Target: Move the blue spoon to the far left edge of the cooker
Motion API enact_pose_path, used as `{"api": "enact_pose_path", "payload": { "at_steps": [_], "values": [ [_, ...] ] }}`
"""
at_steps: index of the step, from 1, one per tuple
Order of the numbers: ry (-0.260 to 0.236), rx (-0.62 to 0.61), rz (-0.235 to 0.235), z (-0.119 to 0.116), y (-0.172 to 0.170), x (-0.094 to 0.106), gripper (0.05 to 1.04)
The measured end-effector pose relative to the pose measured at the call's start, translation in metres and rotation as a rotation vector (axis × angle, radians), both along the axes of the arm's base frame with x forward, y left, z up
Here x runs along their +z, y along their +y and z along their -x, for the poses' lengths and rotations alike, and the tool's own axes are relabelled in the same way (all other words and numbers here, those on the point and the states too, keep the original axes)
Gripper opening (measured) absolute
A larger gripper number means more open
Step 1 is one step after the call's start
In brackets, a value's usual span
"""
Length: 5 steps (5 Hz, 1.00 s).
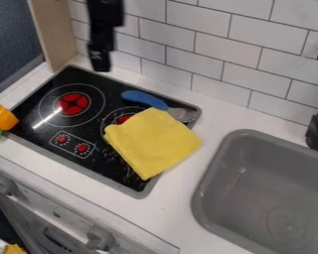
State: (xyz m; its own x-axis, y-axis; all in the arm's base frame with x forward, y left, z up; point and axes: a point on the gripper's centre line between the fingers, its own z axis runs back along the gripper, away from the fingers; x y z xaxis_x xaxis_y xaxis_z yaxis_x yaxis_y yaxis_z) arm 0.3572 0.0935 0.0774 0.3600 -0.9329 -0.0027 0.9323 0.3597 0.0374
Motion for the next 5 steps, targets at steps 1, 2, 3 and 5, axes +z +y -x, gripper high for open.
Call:
{"api": "enact_pose_path", "payload": {
  "at_steps": [1, 2, 3, 5],
  "values": [
    [0.067, -0.149, -0.02, -0.01, -0.022, -0.017, 1.0],
    [0.102, -0.224, -0.036, -0.012, -0.026, -0.031, 1.0],
    [0.116, -0.283, -0.04, -0.013, -0.027, -0.042, 1.0],
    [0.19, -0.477, -0.027, -0.014, -0.038, -0.073, 1.001]
  ]
}}
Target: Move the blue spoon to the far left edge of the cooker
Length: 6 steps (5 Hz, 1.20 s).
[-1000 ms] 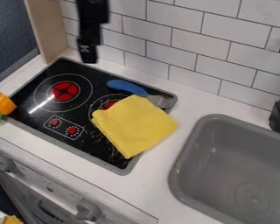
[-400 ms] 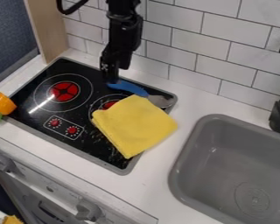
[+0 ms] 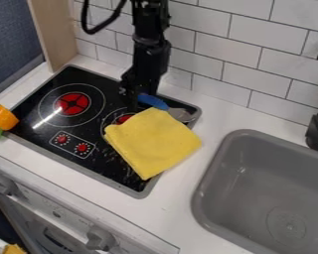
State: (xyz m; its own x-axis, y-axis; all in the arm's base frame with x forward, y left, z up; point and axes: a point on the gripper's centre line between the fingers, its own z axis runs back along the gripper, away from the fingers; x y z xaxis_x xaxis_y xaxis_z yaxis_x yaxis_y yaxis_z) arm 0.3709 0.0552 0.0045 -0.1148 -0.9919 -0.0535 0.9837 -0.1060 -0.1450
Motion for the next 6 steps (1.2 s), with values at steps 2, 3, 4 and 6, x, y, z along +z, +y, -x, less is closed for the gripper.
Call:
{"api": "enact_pose_path", "payload": {
  "at_steps": [2, 3, 4, 6],
  "values": [
    [-0.011, -0.029, 0.004, -0.006, -0.003, -0.001, 0.658],
    [-0.019, -0.047, -0.037, -0.002, -0.006, -0.004, 0.414],
    [-0.026, -0.051, -0.034, -0.002, -0.006, -0.004, 0.405],
    [-0.151, 0.156, -0.011, 0.007, 0.013, 0.039, 0.405]
  ]
}}
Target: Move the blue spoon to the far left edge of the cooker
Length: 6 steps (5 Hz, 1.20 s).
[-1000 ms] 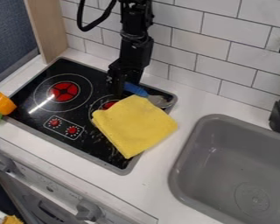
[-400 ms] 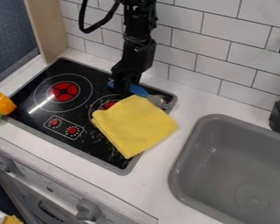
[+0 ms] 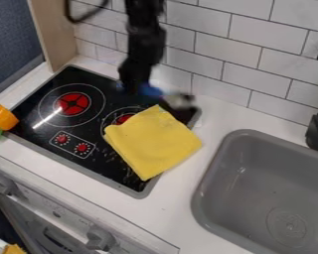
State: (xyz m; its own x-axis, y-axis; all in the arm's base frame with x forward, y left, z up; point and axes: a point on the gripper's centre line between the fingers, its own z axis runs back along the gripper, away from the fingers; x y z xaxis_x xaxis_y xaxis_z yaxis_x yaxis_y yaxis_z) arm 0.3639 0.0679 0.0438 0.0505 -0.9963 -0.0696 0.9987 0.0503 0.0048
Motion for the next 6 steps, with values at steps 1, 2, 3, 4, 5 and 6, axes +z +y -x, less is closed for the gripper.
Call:
{"api": "enact_pose_path", "payload": {
  "at_steps": [1, 2, 3, 4, 5, 6],
  "values": [
    [-0.06, 0.25, -0.041, 0.013, 0.027, 0.024, 0.405],
    [-0.108, 0.506, -0.102, 0.028, 0.058, 0.035, 0.405],
    [-0.132, 0.76, -0.121, 0.044, 0.089, 0.036, 0.405],
    [-0.122, 0.998, -0.132, 0.059, 0.119, 0.026, 0.405],
    [-0.079, 1.19, -0.198, 0.061, 0.136, 0.009, 0.405],
    [-0.046, 1.222, -0.214, 0.061, 0.152, -0.005, 0.405]
  ]
}}
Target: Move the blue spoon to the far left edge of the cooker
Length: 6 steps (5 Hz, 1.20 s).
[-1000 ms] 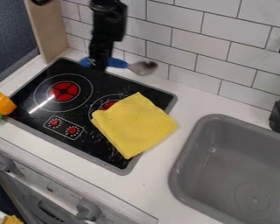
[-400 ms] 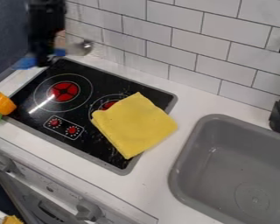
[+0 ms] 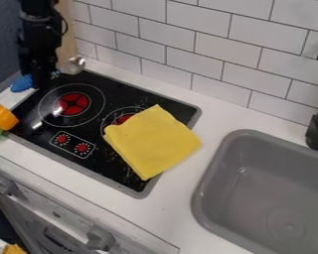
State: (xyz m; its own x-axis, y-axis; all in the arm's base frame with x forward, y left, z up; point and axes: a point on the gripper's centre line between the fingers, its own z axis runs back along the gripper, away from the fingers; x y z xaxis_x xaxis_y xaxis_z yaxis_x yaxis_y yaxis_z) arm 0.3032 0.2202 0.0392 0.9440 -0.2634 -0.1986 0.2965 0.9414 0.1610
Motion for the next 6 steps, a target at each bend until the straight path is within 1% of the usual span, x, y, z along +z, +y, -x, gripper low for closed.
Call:
{"api": "enact_pose_path", "payload": {
  "at_steps": [1, 2, 3, 4, 5, 6],
  "values": [
    [0.018, 0.036, 0.01, 0.001, 0.015, -0.01, 0.405],
    [0.036, 0.041, 0.03, -0.001, 0.022, -0.023, 0.405],
    [0.052, 0.038, 0.051, -0.002, 0.022, -0.03, 0.405],
    [0.072, 0.067, 0.062, -0.001, 0.022, -0.029, 0.47],
    [0.061, 0.069, 0.081, -0.003, 0.018, -0.03, 0.782],
    [0.047, 0.075, 0.105, -0.003, 0.014, -0.025, 1.003]
  ]
}}
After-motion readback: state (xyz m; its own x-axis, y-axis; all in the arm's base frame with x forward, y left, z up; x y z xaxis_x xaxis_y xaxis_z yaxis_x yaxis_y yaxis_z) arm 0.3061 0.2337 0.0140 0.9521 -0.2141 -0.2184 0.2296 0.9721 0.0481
